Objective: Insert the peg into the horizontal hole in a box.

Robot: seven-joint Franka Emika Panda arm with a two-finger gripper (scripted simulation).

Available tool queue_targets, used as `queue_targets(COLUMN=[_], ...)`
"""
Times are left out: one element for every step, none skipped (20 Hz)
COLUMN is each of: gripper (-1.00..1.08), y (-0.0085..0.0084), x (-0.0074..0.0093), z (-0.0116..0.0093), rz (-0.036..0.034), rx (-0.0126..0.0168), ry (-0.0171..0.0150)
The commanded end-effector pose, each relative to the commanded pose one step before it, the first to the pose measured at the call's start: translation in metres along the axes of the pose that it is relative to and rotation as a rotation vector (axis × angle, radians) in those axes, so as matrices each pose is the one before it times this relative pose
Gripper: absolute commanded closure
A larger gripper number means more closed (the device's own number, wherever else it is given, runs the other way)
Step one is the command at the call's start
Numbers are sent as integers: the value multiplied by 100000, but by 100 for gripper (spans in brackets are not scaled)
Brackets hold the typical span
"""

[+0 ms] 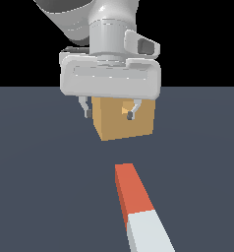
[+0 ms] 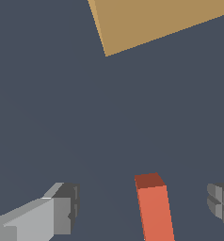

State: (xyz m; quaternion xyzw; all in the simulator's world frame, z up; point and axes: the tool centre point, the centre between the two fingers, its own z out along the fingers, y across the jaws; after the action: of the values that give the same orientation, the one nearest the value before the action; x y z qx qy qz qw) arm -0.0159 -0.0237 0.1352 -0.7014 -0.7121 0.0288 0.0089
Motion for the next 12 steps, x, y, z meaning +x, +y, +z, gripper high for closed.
queue_targets(gripper=[-92, -92, -92, -92, -92, -92, -92, -92, -92, -92, -92, -92], y=[145, 84, 93, 102, 112, 122, 132, 141, 149, 155, 161, 166], x=[-1151, -553, -602, -655, -709, -761, -814, -850, -879, -900, -916, -923], z=[371, 182, 198, 216, 234, 252, 270, 282, 292, 300, 305, 308], rz=[-714, -420, -467, -505, -545, -589, -624, -659, -681, -695, -707, -721], rx=[-261, -149, -165, -179, -193, -208, -221, -233, -241, -246, -250, -256], ry=[72, 47, 53, 58, 64, 71, 77, 84, 90, 95, 99, 105])
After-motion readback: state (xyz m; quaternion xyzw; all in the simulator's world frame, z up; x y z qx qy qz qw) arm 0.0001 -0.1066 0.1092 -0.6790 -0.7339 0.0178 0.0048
